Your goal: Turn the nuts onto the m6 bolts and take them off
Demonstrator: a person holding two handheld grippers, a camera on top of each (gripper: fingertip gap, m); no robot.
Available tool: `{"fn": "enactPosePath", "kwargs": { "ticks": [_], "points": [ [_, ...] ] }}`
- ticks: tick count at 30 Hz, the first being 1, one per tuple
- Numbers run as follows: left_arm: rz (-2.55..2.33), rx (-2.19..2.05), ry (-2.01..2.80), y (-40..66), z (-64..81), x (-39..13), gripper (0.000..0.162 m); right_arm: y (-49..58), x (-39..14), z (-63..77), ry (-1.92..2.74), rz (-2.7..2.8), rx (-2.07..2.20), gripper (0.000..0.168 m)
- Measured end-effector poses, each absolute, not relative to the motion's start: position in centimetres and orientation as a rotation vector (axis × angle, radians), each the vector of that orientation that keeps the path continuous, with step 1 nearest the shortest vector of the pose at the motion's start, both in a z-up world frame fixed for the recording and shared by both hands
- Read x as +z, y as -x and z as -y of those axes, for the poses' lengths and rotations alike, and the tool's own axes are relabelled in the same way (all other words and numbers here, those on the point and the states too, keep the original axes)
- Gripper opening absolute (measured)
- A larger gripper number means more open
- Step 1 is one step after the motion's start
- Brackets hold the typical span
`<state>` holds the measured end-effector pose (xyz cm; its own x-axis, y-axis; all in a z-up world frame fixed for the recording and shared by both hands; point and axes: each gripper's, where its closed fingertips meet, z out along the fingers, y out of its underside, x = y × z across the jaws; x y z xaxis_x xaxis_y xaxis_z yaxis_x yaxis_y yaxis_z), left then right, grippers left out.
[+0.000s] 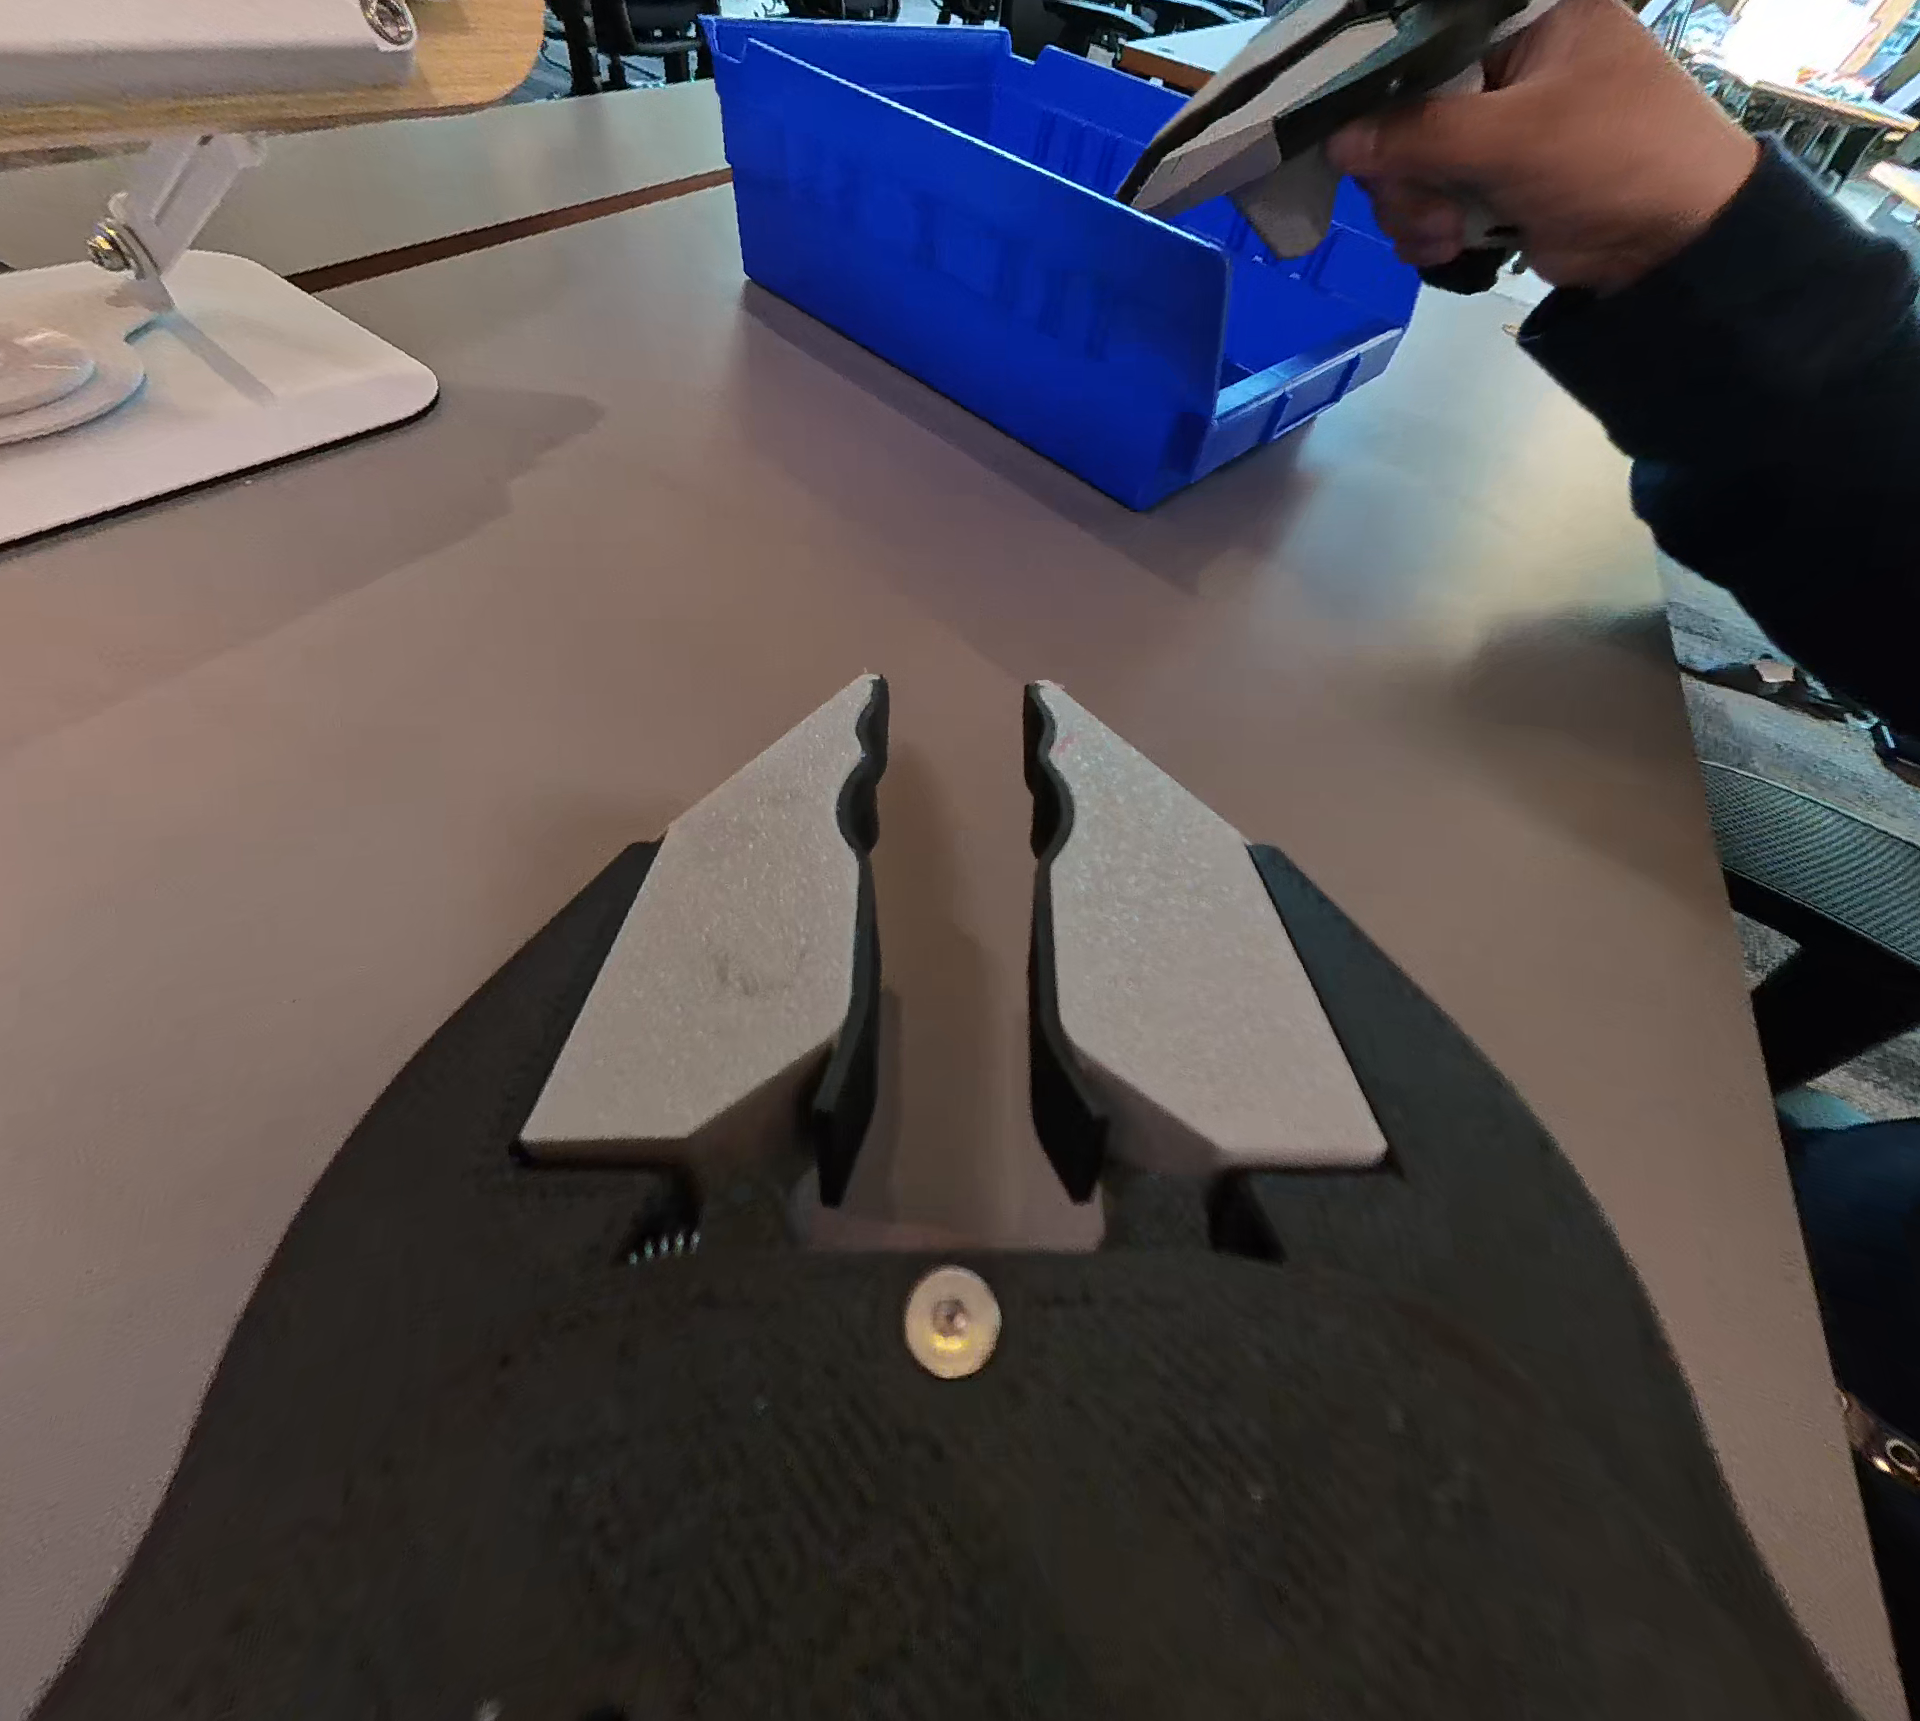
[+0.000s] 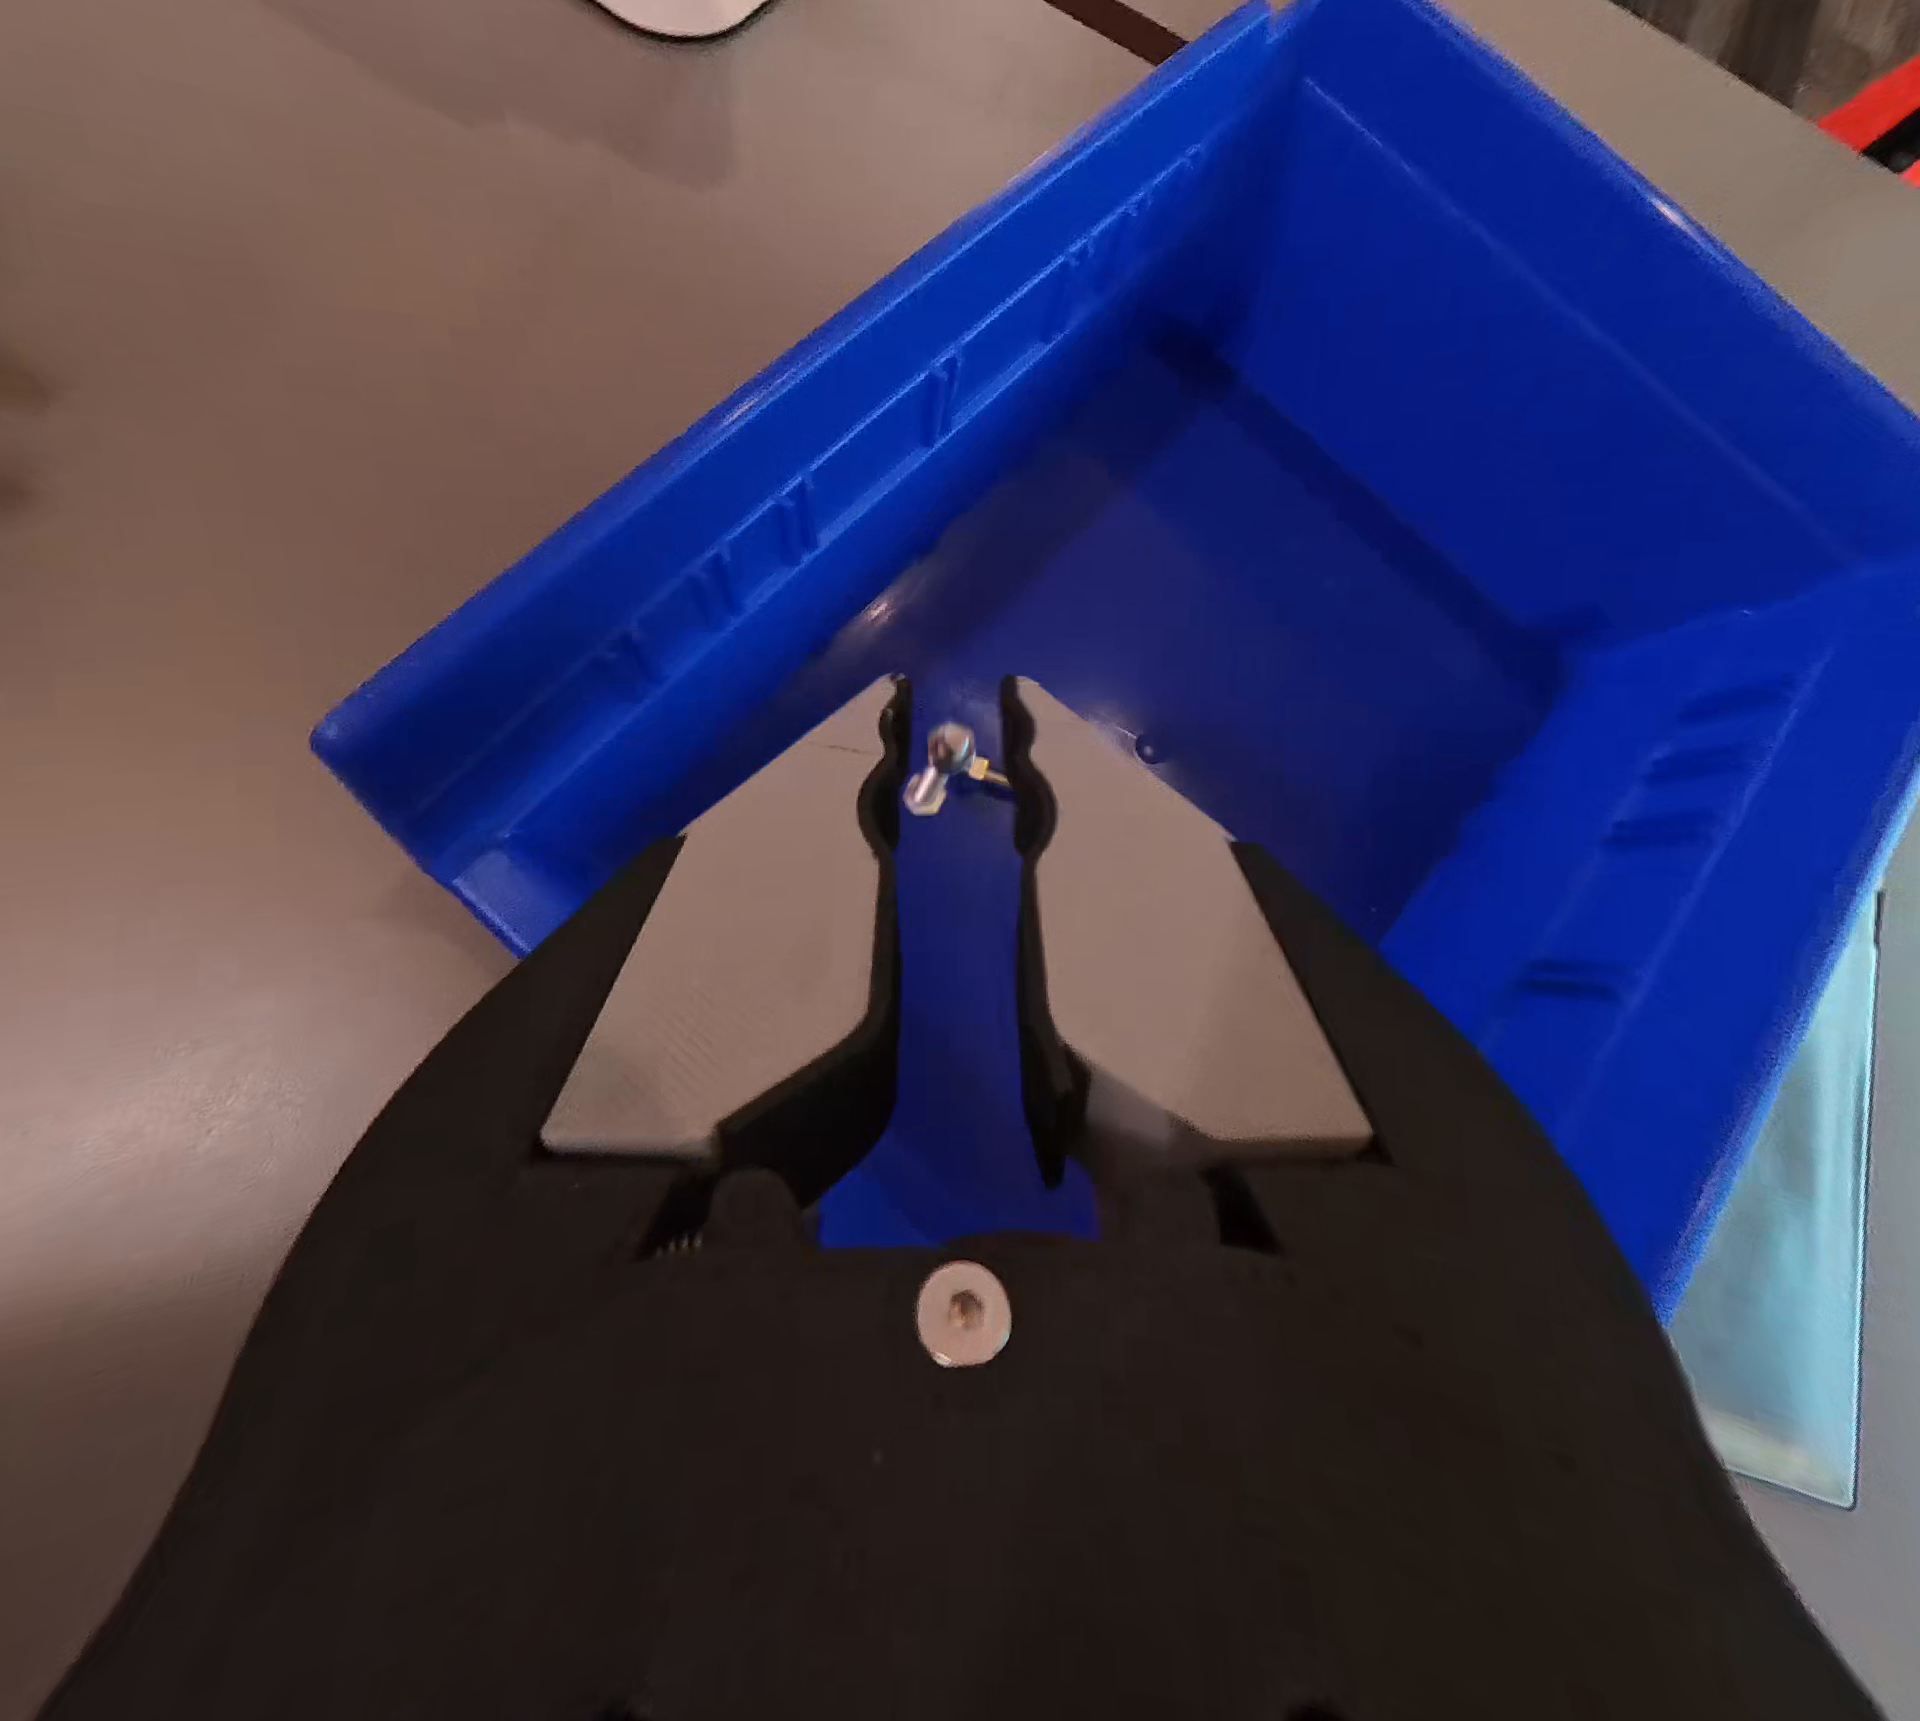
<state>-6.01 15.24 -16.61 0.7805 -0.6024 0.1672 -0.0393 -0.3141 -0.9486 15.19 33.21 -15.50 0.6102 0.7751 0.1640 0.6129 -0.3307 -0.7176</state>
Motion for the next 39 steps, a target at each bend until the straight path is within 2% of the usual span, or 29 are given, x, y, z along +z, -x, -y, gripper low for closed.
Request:
{"fn": "enactPosePath", "kwargs": {
  "ticks": [3, 6, 11, 16, 21, 25, 29, 31, 33, 36, 39],
  "points": [
    [-0.475, -0.622, 1.825, 6.2, -15.4, -16.6, 0.025, -14.4, -13.1, -32.7, 1.980, 1.058, 0.302, 0.029],
    [-0.477, -0.632, 1.834, 6.1, -15.4, -16.7, 0.026, -12.3, -10.4, -30.8, 1.908, 1.081, 0.387, 0.035],
    [-0.522, -0.614, 1.841, 5.6, -15.2, -17.0, 0.026, -3.8, -6.4, -22.3, 1.667, 1.253, 0.804, 0.040],
    [-0.588, -0.576, 1.848, 4.8, -14.8, -17.4, 0.027, 3.7, -9.7, -18.1, 1.608, 1.372, 0.952, 0.045],
    [-0.594, -0.572, 1.869, 4.0, -12.7, -17.5, 0.032, 6.0, -13.3, -17.4, 1.586, 1.350, 0.987, 0.045],
    [-0.533, -0.611, 1.821, 5.2, -8.6, -13.8, 0.035, 5.3, -14.6, -17.5, 1.584, 1.352, 0.983, 0.044],
    [-0.520, -0.384, 1.833, 12.2, -4.3, -7.3, 0.026, 4.7, -14.6, -16.7, 1.573, 1.381, 1.015, 0.044],
    [-0.512, -0.309, 1.972, 17.1, -2.5, -6.3, 0.028, 4.5, -14.5, -16.0, 1.553, 1.403, 1.018, 0.044],
    [-0.444, -0.234, 2.181, 23.3, -1.4, -7.4, 0.030, 4.5, -14.7, -15.1, 1.537, 1.430, 1.038, 0.043],
    [-0.267, -0.049, 2.509, 32.9, 0.2, -11.6, 0.027, 4.8, -15.1, -13.7, 1.529, 1.476, 1.071, 0.043],
    [-0.157, 0.033, 2.758, 37.5, 2.1, -15.9, 0.023, 5.0, -15.6, -13.1, 1.522, 1.508, 1.064, 0.043]
  ]
}}
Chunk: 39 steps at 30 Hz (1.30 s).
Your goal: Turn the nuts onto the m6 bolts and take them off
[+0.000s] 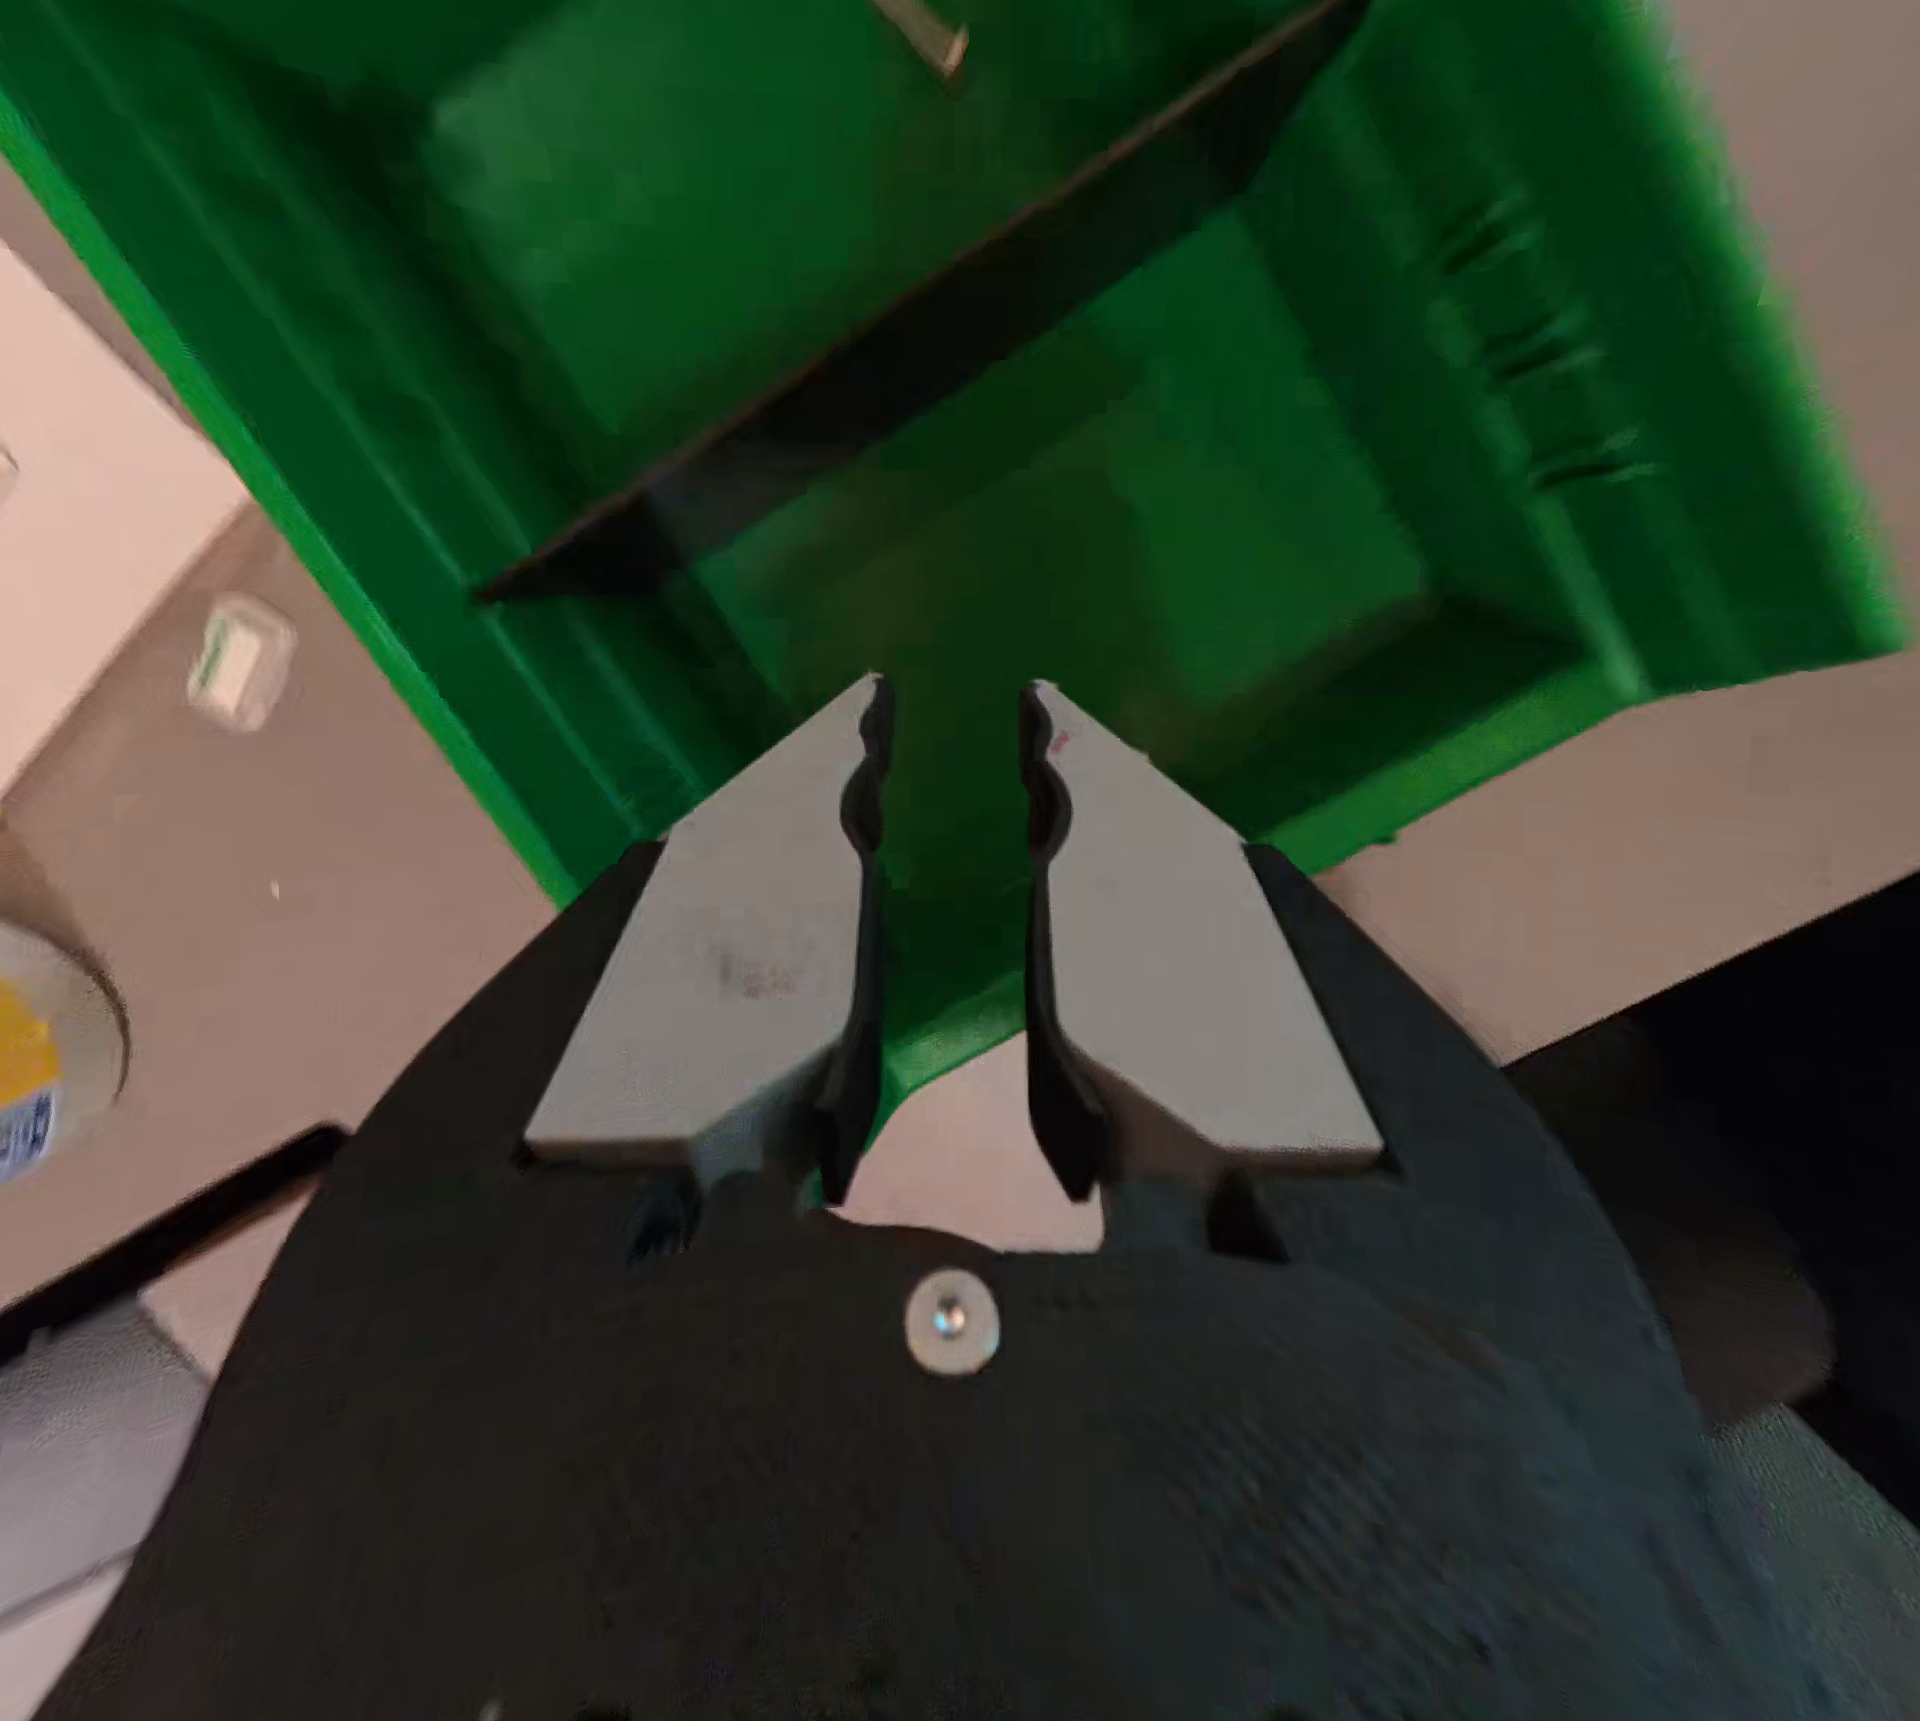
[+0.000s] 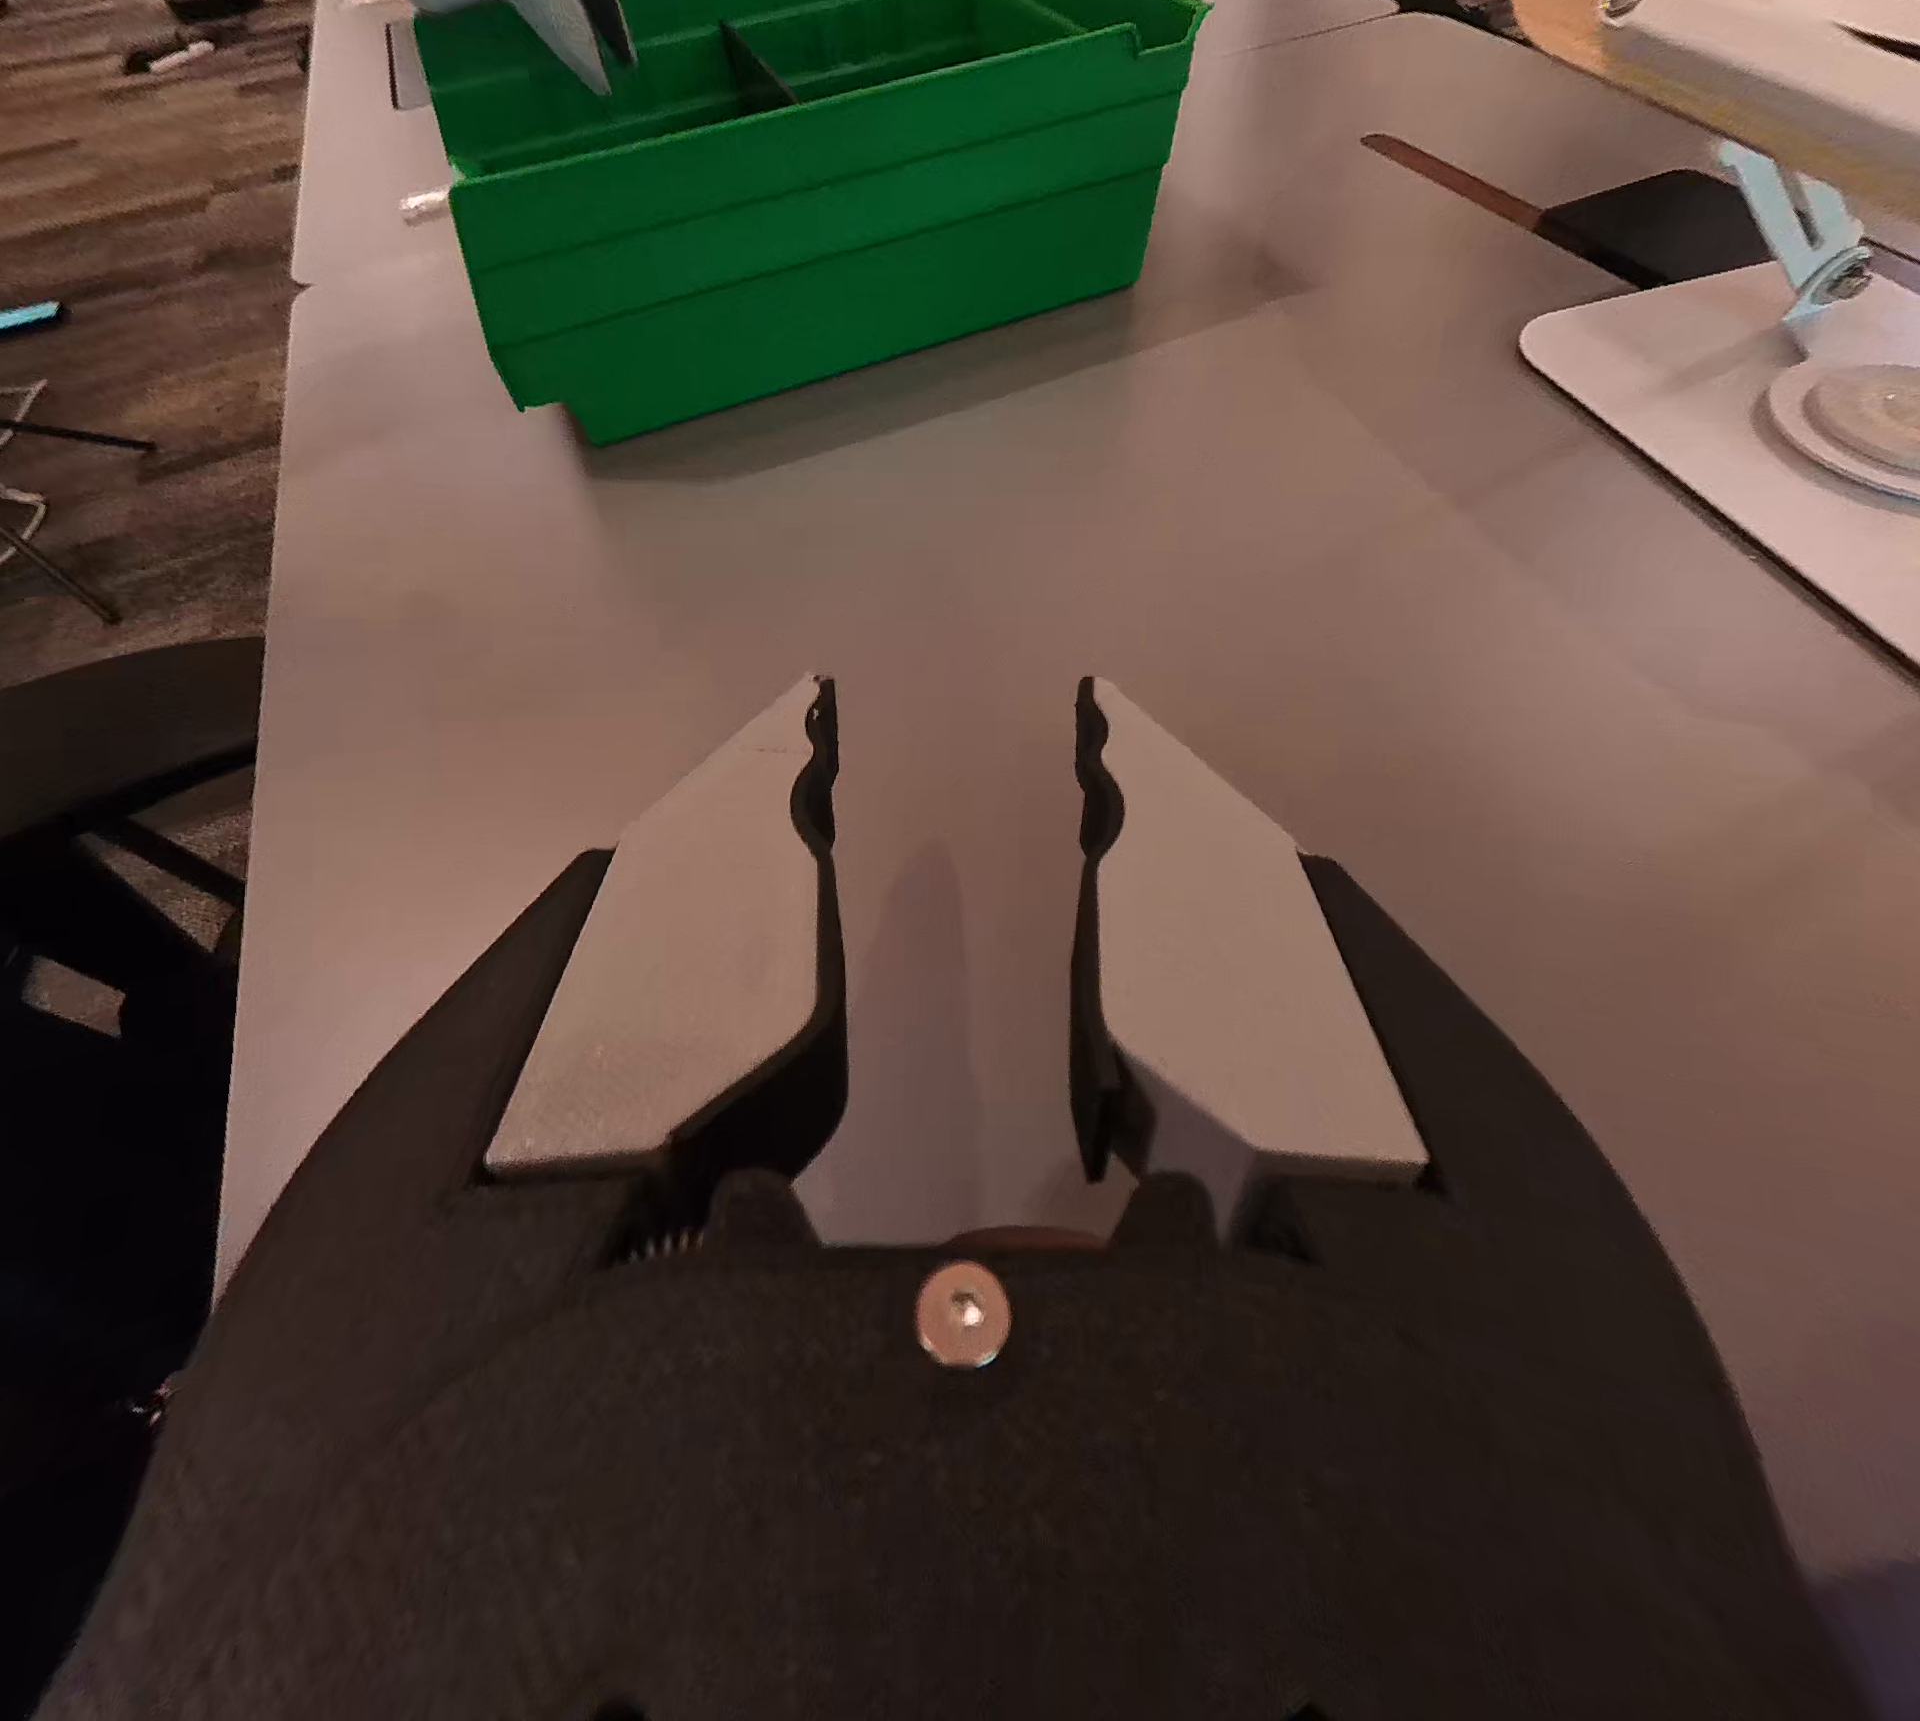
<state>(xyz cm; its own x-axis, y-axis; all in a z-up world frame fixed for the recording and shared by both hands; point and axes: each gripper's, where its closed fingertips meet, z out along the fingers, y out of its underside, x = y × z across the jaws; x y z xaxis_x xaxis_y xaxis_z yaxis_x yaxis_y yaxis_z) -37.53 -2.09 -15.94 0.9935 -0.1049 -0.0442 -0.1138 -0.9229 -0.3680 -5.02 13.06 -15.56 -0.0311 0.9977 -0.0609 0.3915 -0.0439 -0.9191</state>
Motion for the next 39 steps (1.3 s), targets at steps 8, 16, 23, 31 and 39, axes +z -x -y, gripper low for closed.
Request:
{"fn": "enactPosePath", "kwargs": {
  "ticks": [8, 16, 23, 31, 39],
  "points": [
    [-0.071, 0.150, 3.136, 40.3, 5.0, -21.1, 0.025, 5.1, -15.5, -12.3, 1.507, 1.518, 1.073, 0.043],
    [-0.071, 0.247, 3.216, 40.8, 5.5, -23.1, 0.016, 5.1, -15.4, -11.5, 1.487, 1.542, 1.085, 0.043],
    [-0.035, 0.220, 3.266, 40.8, 5.8, -23.7, 0.013, 5.1, -15.2, -11.3, 1.482, 1.541, 1.103, 0.043],
    [-0.017, 0.215, 3.242, 41.1, 5.4, -23.2, 0.011, 5.0, -14.9, -11.2, 1.470, 1.539, 1.103, 0.042],
    [0.065, 0.334, 3.277, 42.1, 6.1, -23.5, 0.024, 5.0, -14.7, -10.7, 1.446, 1.556, 1.098, 0.042]
  ]
}}
